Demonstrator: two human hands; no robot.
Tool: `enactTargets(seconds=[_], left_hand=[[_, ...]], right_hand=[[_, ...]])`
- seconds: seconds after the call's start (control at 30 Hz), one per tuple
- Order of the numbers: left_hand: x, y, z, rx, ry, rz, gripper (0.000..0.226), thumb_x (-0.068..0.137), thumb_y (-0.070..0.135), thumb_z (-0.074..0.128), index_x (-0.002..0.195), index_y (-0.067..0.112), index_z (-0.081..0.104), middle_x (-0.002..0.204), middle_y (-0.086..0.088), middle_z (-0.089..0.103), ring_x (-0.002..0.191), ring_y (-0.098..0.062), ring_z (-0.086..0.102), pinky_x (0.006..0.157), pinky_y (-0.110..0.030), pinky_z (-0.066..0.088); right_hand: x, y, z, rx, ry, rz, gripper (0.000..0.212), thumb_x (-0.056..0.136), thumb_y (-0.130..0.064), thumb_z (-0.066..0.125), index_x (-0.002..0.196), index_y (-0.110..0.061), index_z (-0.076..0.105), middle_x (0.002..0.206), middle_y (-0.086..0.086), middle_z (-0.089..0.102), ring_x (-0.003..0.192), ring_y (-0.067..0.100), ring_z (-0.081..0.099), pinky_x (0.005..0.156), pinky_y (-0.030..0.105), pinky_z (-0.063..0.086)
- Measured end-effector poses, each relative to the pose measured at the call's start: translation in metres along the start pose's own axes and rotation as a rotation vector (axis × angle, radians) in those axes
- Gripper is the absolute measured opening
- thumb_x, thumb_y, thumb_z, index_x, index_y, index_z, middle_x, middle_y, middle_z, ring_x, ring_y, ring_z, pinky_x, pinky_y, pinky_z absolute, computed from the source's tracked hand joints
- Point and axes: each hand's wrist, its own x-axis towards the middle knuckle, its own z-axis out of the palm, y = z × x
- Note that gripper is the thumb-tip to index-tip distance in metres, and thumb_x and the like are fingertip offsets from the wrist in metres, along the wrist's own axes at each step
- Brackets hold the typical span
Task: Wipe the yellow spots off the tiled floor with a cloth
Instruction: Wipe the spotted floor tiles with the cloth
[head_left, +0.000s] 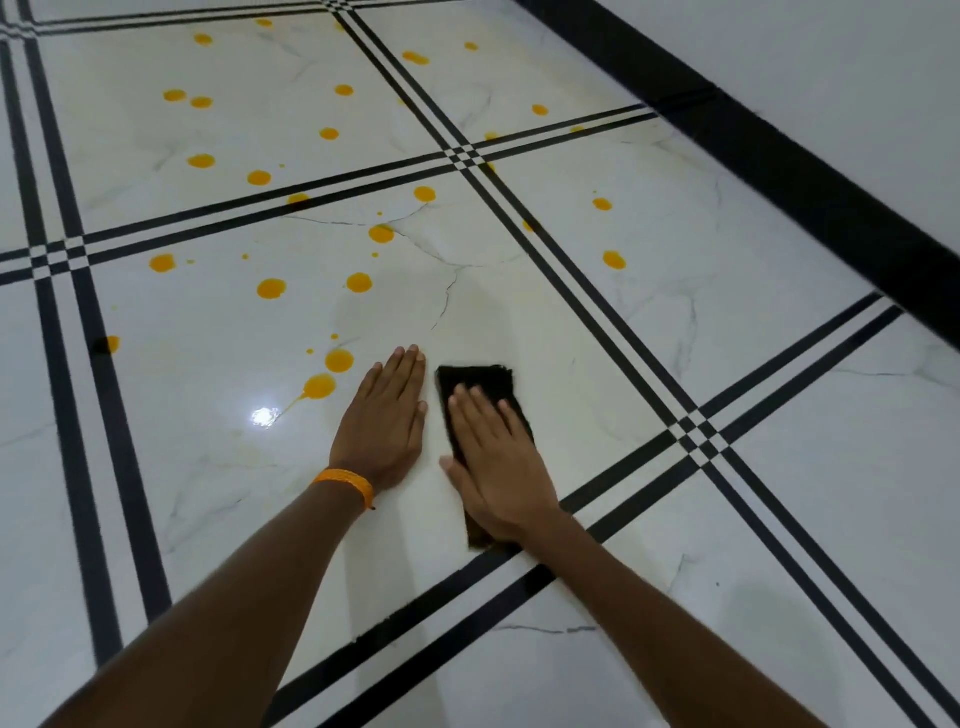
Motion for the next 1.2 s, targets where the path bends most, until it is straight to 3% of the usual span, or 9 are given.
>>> enactTargets(seconds=[0.1,0.23,0.3,0.4,0.5,0.6,0.8,1.07,1.2], left_hand=[[0.0,0.001,-0.001,-0.013,-0.005,-0.009,0.062,0.099,0.03,0.018,0.156,0.007,0.018,0.164,-0.007,0.017,0.152,-0.018,0.012,0.124,-0.038,0.01],[0.001,0.004,-0.006,-0.008,-0.012,-0.038,0.061,0.098,0.028,0.023,0.155,0.005,0.023,0.162,-0.009,0.023,0.151,-0.022,0.018,0.124,-0.04,0.015],[0.002,0.008,-0.009,0.006,-0.01,-0.051,0.063,0.094,0.026,0.026,0.151,0.002,0.032,0.158,-0.014,0.032,0.148,-0.028,0.028,0.121,-0.043,0.022],[0.015,0.022,-0.017,0.034,-0.019,-0.09,0.065,0.082,0.025,0.03,0.134,-0.006,0.051,0.139,-0.025,0.053,0.129,-0.041,0.049,0.11,-0.05,0.039],[0.043,0.037,-0.022,0.024,-0.013,-0.101,0.056,0.08,0.024,0.03,0.119,-0.005,0.058,0.122,-0.025,0.059,0.116,-0.042,0.055,0.102,-0.049,0.041],[0.077,0.048,-0.007,-0.022,-0.035,-0.054,0.065,0.086,0.03,0.027,0.136,-0.005,0.05,0.144,-0.025,0.048,0.137,-0.041,0.042,0.113,-0.049,0.036],[0.149,0.06,0.01,-0.019,-0.08,-0.076,0.08,0.088,0.048,0.013,0.151,0.001,0.03,0.16,-0.018,0.026,0.149,-0.032,0.02,0.123,-0.045,0.014],[0.161,0.054,0.033,0.02,0.032,-0.084,0.069,0.097,0.044,0.022,0.156,0.009,0.019,0.164,-0.008,0.017,0.153,-0.021,0.01,0.124,-0.041,0.009],[0.164,0.052,0.031,0.011,0.023,-0.095,0.068,0.099,0.045,0.023,0.158,0.013,0.013,0.165,-0.005,0.012,0.153,-0.017,0.005,0.125,-0.038,0.005]], right_hand=[[-0.038,0.051,-0.01,-0.037,-0.057,-0.084,0.067,0.104,-0.05,0.01,0.162,-0.015,0.008,0.17,0.0,0.003,0.157,0.014,-0.002,0.128,0.041,0.002],[-0.029,0.131,-0.028,-0.045,0.08,0.489,0.078,0.1,-0.055,-0.008,0.161,-0.009,0.007,0.169,0.008,0.007,0.157,0.024,0.006,0.127,0.048,0.009],[-0.023,0.111,-0.024,-0.046,0.065,0.407,0.075,0.101,-0.054,-0.004,0.161,-0.01,0.006,0.169,0.008,0.005,0.157,0.022,0.002,0.128,0.047,0.007],[-0.052,0.093,-0.02,-0.02,-0.077,-0.049,0.063,0.106,-0.043,0.014,0.162,-0.015,0.005,0.17,-0.001,0.002,0.157,0.014,-0.005,0.128,0.042,0.004],[-0.068,0.159,-0.029,-0.034,0.009,0.137,0.061,0.106,-0.044,0.011,0.161,-0.019,0.007,0.169,-0.004,0.002,0.157,0.012,-0.002,0.127,0.046,0.011],[-0.054,0.2,-0.033,-0.051,0.144,0.54,0.069,0.104,-0.049,0.003,0.16,-0.011,0.015,0.168,0.006,0.016,0.156,0.025,0.014,0.125,0.052,0.018],[-0.032,0.207,-0.037,0.002,0.01,0.108,0.066,0.104,-0.051,0.004,0.162,-0.02,0.01,0.17,-0.005,0.005,0.157,0.012,0.0,0.128,0.043,0.007],[0.109,0.299,-0.052,-0.056,0.22,0.694,0.07,0.1,-0.042,0.014,0.158,-0.004,0.021,0.166,0.014,0.023,0.153,0.031,0.02,0.124,0.051,0.015],[0.159,0.27,-0.054,-0.067,0.098,0.277,0.068,0.102,-0.043,0.011,0.16,-0.009,0.02,0.168,0.006,0.019,0.156,0.024,0.015,0.126,0.047,0.013]])
